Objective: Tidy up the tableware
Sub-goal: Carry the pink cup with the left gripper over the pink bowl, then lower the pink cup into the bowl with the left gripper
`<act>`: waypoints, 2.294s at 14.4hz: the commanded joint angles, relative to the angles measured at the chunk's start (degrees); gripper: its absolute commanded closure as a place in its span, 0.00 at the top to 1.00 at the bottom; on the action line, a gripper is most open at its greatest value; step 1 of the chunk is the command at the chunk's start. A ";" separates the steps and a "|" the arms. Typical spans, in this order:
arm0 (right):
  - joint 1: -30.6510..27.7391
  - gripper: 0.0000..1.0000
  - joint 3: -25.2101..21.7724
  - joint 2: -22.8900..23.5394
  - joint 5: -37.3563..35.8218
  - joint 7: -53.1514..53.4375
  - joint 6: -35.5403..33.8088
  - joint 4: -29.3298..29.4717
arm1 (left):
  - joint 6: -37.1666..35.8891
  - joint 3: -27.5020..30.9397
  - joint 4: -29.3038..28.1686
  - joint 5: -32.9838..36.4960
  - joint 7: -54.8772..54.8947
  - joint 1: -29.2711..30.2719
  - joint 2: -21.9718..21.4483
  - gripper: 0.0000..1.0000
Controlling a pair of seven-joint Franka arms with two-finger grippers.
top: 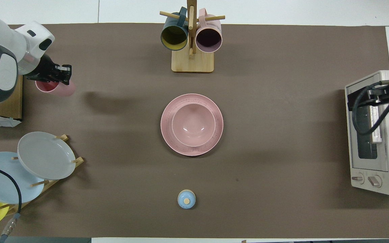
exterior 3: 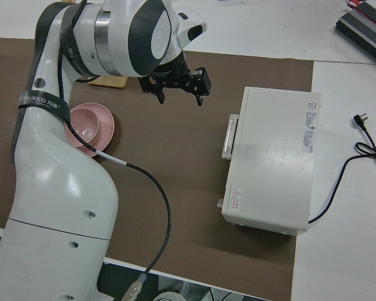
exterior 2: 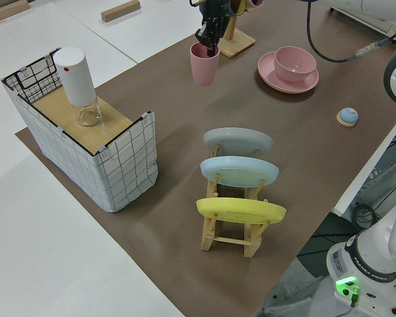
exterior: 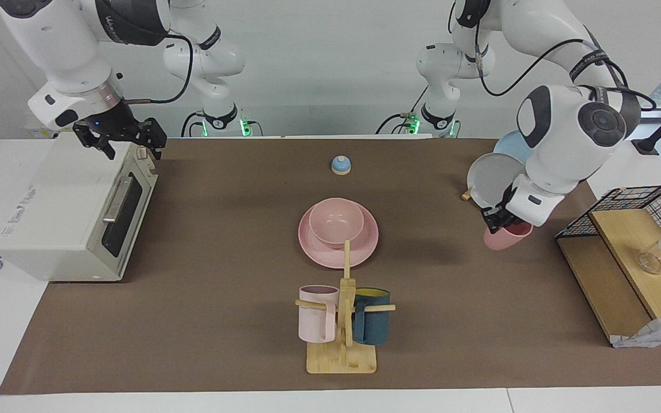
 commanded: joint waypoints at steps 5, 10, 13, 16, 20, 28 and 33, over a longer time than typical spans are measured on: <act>0.26 1.00 -1.78 -3.17 1.13 -1.14 2.89 -3.86 | -5.20 0.51 6.72 -0.97 -23.28 -17.26 1.21 0.00; 0.87 1.00 -1.70 -2.56 1.57 -1.31 2.55 -3.51 | 2.26 0.68 6.29 -2.64 -32.79 -26.85 3.23 0.00; 0.70 1.00 -1.70 -2.82 1.57 -0.96 2.55 -3.51 | 6.04 0.95 6.29 -0.72 -37.36 -30.29 7.27 0.00; 0.61 1.00 -1.70 -2.82 1.57 -1.05 2.55 -3.51 | 7.29 0.95 6.20 0.34 -37.55 -30.38 9.47 0.00; 0.61 1.00 -1.70 -2.82 1.57 -1.05 2.55 -3.51 | 9.04 1.12 4.53 0.35 -37.81 -30.74 9.91 0.00; 0.26 1.00 -1.70 -2.82 1.57 -0.96 2.64 -3.51 | 17.74 1.21 -0.13 0.61 -37.81 -30.12 9.91 0.00; 0.17 1.00 -1.70 -2.82 1.57 -0.96 2.64 -3.51 | 19.94 1.30 -1.80 1.66 -37.81 -30.03 10.53 0.00</act>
